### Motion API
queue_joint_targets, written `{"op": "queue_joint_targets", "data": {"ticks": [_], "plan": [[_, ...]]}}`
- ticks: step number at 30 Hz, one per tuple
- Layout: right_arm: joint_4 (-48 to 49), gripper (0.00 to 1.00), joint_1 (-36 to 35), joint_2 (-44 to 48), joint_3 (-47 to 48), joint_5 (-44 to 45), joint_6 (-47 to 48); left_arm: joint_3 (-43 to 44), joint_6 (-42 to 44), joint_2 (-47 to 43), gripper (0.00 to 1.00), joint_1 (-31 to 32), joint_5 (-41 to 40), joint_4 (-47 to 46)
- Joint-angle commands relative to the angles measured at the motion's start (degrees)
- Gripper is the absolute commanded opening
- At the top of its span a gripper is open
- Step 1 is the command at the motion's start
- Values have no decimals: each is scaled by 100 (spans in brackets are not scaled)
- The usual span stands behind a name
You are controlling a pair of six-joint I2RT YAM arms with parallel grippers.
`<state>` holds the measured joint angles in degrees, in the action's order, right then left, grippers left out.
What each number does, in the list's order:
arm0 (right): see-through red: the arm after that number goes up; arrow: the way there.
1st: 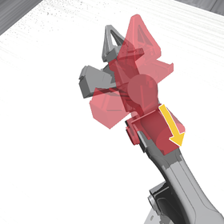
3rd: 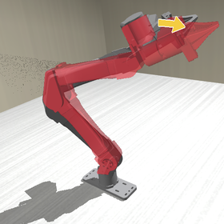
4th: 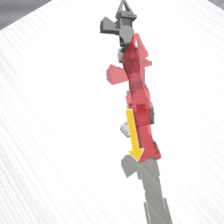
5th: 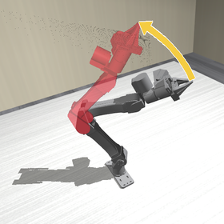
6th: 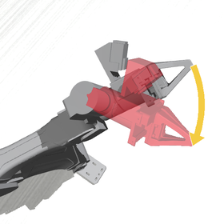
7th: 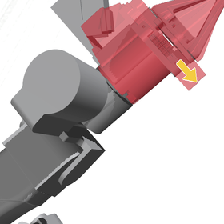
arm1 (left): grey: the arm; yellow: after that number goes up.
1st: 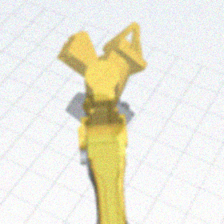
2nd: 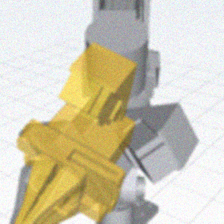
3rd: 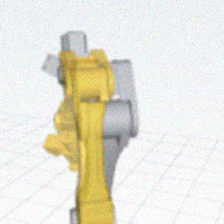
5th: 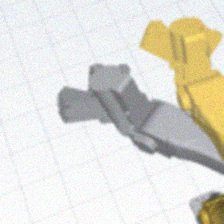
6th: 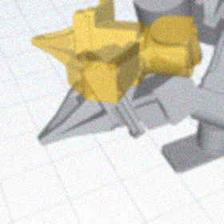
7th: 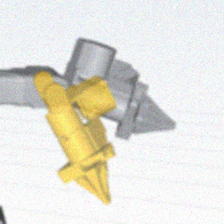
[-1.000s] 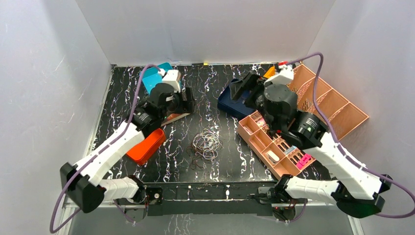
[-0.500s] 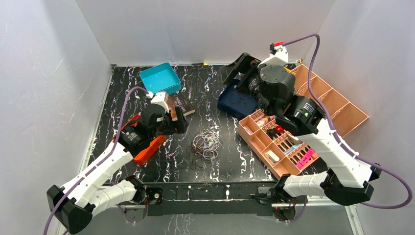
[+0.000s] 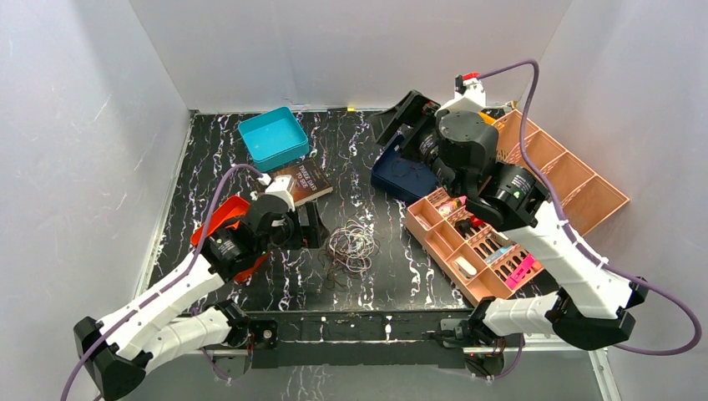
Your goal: Untangle the cables
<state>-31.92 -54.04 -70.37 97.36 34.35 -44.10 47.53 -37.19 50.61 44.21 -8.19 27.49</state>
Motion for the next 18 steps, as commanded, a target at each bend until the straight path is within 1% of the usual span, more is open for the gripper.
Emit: {"op": "queue_joint_targets", "data": {"ticks": [1,5,9,11,13,15,16,18], "plan": [[192,98,-28,-56,199,-168,-234,-97,-194,-38,97,178,-128,151],[470,98,-25,36,-130,89,-21,-177,-292,9,97,295,-333,152],[412,98,-24,-10,-437,169,48,-314,-398,101,97,334,-410,122],[638,98,-26,110,-844,11,261,-366,-420,182,96,359,-441,77],[1122,98,-23,379,-1495,-277,588,-369,-395,254,93,369,-464,-19],[1538,96,-21,705,-2246,-406,754,-330,-363,324,91,378,-479,-162],[1618,95,-26,835,-2488,-312,705,-315,-341,364,89,378,-482,-251],[1452,94,-23,981,-2748,2,511,-288,-311,470,85,387,-451,-427]]}}
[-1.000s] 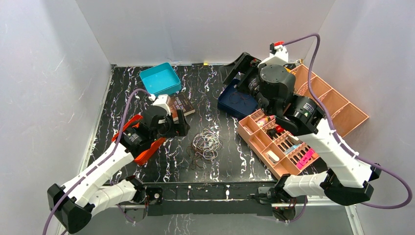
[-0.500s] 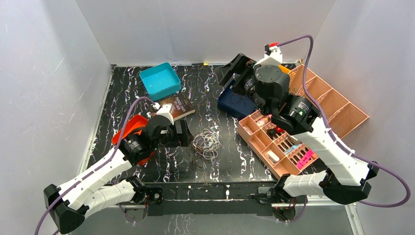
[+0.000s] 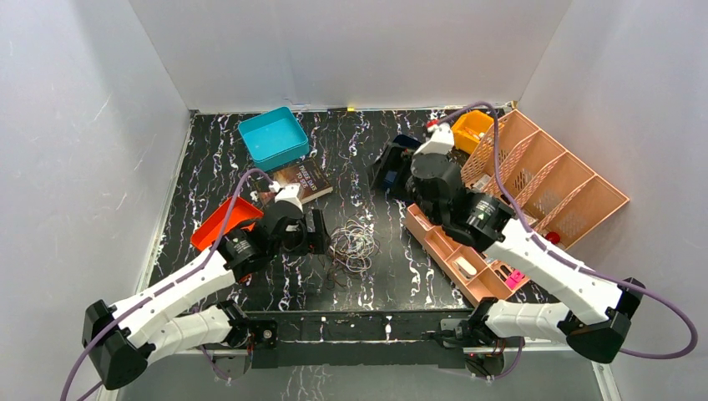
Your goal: Untangle the cables
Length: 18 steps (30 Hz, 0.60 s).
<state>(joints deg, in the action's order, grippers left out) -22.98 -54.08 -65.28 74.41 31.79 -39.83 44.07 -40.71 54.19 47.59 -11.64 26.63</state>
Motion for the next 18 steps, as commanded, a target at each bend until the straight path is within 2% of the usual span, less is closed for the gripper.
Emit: {"op": "queue_joint_targets", "data": {"ticks": [1,6,11,18], "plan": [[464,94,-15,520,-541,383,45,57,57,181,83,49,-94,-424],[137,94,-23,720,-811,741,-124,61,171,666,73,67,-105,-852],[61,94,-21,930,-918,836,-164,151,351,1204,59,75,-205,-1342],[-87,92,-21,1133,-1104,849,-335,503,587,1989,46,83,-353,-1494]]}}
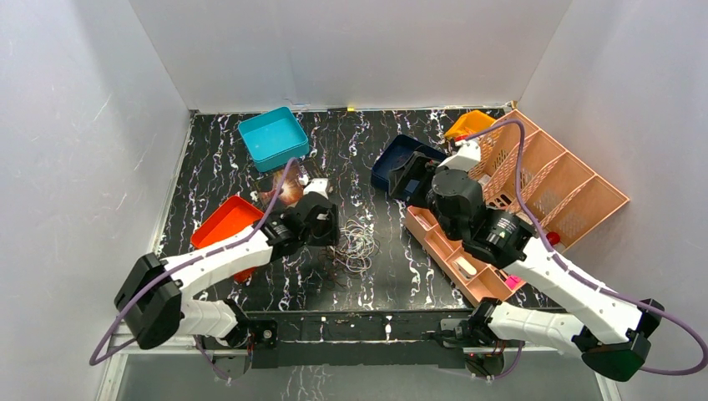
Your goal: Untangle the cables
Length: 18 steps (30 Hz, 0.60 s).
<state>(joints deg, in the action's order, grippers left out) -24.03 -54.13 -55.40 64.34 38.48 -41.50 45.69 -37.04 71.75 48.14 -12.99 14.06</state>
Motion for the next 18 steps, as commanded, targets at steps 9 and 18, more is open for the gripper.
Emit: {"op": "queue_joint_targets", "data": {"ticks": [9,18], "plan": [[-48,92,-19,302,-237,152,-262,558,428,839,38,29,-252,-419],[-65,92,-15,387,-298,121,-280,648,532,1346,28,22,-121,-534]]}}
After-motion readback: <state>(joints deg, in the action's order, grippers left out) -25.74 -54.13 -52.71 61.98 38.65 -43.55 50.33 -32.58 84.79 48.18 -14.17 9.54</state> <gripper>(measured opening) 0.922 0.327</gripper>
